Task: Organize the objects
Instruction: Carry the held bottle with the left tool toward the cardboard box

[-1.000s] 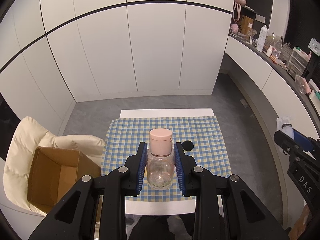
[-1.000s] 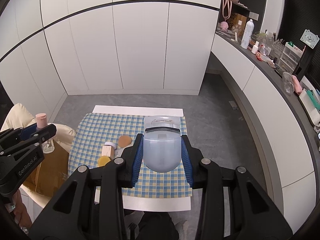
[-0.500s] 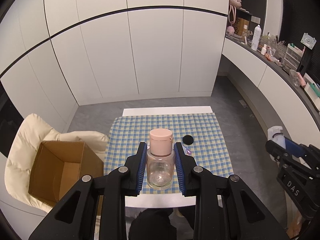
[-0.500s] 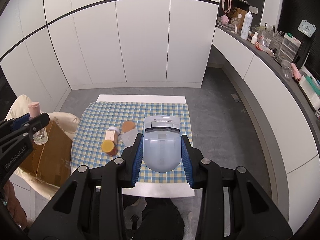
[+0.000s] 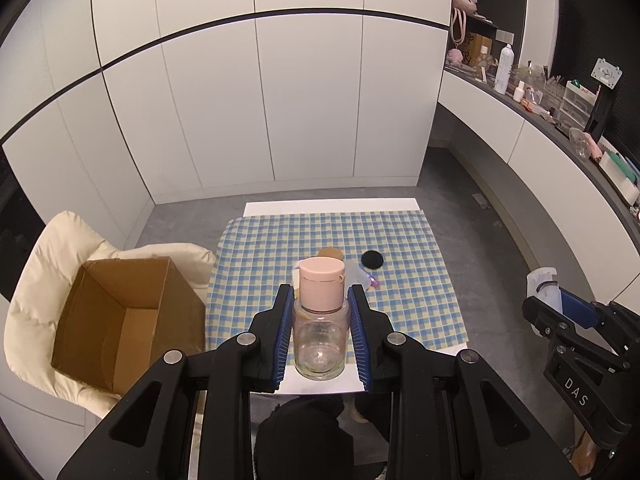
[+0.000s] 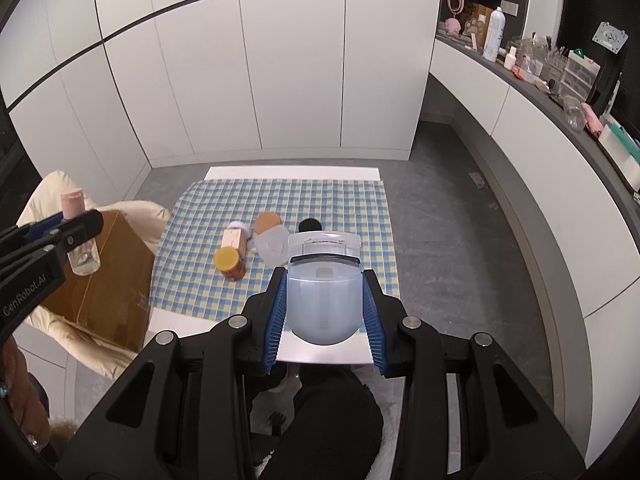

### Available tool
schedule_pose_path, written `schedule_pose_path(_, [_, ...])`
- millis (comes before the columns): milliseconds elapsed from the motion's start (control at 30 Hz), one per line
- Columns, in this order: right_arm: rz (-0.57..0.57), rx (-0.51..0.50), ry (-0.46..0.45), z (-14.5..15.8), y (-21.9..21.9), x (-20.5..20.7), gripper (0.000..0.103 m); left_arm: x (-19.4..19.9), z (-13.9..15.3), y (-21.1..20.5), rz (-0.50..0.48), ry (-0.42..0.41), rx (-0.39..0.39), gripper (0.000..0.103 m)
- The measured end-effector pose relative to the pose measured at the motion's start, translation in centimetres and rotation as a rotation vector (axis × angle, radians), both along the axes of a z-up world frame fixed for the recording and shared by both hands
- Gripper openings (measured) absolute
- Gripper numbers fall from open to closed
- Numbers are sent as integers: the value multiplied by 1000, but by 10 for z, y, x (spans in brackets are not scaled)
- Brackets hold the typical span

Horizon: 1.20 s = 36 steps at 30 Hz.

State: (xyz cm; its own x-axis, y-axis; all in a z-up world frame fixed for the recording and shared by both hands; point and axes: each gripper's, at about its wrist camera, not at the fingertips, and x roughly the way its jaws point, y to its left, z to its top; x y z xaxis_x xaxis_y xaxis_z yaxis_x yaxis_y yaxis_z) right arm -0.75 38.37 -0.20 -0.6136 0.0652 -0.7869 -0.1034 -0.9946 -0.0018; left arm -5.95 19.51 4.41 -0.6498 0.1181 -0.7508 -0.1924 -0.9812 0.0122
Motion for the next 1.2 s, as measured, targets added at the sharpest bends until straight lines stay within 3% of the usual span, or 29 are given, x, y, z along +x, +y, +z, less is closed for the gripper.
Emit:
schedule_pose_path(500, [5, 8, -59, -31, -2, 35, 38, 49, -16, -22, 12, 22, -20, 27])
schedule_pose_path(1200, [-11, -6, -89, -58, -2, 73, 38, 66, -61, -46, 39, -82, 5, 27])
